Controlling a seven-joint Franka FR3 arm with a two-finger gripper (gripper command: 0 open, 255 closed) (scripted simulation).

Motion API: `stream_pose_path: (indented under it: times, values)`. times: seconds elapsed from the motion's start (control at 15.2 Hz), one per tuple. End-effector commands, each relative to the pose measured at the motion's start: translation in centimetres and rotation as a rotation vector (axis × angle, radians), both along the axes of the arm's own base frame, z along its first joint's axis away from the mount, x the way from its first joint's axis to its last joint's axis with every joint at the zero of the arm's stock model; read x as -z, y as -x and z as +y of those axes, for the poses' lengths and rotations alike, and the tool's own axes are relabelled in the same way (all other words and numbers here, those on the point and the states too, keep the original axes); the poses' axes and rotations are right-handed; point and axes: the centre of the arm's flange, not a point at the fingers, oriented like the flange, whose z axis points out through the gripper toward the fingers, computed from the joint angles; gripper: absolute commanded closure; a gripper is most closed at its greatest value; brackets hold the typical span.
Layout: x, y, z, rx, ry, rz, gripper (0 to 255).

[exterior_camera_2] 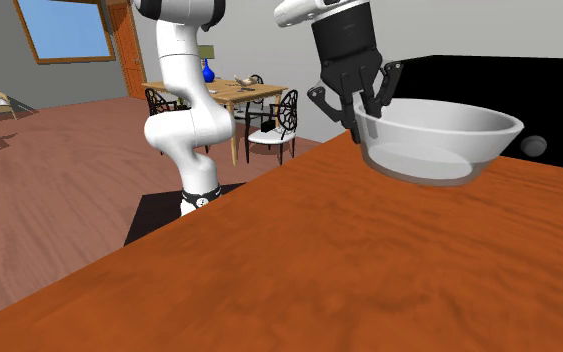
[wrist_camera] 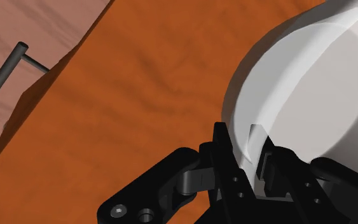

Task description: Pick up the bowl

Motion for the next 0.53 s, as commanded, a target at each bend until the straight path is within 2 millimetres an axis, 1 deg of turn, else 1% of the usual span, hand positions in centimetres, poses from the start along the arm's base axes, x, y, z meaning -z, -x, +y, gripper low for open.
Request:
stream_pose_path:
  times: [0.0, 0.46]
  values:
    - [-1.1, 0.0, 0.0, 0.000, -0.001, -0.001, 255]
    - [-4.8, 0.0, 0.0, 0.000, -0.001, -0.001, 255]
